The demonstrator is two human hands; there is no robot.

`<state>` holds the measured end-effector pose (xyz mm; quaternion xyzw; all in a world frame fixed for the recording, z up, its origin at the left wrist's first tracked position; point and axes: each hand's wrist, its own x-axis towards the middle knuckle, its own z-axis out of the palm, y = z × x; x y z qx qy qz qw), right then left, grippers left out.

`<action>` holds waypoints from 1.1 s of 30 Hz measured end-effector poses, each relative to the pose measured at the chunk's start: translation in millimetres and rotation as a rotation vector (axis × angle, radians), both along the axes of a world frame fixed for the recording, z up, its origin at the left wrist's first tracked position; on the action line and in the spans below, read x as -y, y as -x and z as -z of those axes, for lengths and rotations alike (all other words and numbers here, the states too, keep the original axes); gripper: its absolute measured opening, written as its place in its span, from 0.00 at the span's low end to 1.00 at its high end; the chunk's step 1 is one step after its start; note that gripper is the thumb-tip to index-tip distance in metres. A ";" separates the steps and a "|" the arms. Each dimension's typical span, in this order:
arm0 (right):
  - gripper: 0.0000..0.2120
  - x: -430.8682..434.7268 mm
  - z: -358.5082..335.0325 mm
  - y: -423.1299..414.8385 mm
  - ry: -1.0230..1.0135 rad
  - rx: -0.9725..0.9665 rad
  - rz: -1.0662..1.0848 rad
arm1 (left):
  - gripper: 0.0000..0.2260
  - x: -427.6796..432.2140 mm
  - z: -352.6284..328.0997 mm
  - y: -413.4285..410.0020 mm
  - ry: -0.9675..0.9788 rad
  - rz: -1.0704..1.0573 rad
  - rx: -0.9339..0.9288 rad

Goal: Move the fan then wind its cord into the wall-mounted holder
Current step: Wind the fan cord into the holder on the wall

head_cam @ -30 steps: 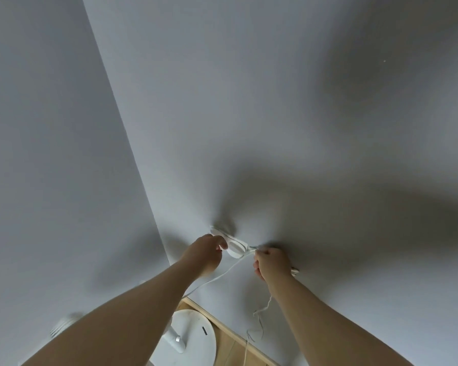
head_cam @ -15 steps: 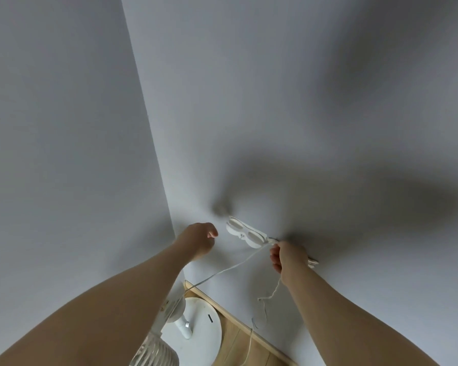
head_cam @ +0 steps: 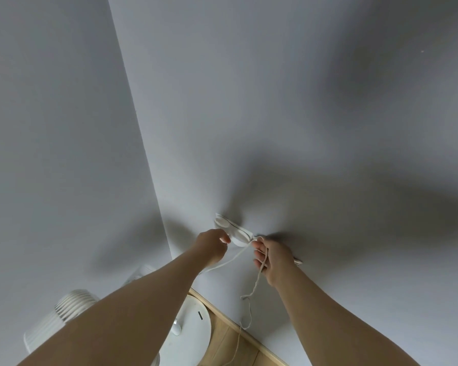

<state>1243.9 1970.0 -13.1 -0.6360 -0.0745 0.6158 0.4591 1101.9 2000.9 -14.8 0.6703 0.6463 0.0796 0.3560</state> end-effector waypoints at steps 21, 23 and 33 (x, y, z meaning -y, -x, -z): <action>0.13 2.2 6.9 -3.2 -0.013 0.148 0.119 | 0.17 -15.0 -13.9 10.1 -0.103 0.171 -0.122; 0.13 2.0 5.1 1.2 -0.013 0.152 0.150 | 0.18 -18.6 -14.1 14.4 -0.095 0.208 -0.141; 0.18 -4.0 0.7 11.4 0.097 0.279 0.214 | 0.17 -33.5 -20.8 22.1 -0.116 0.387 -0.139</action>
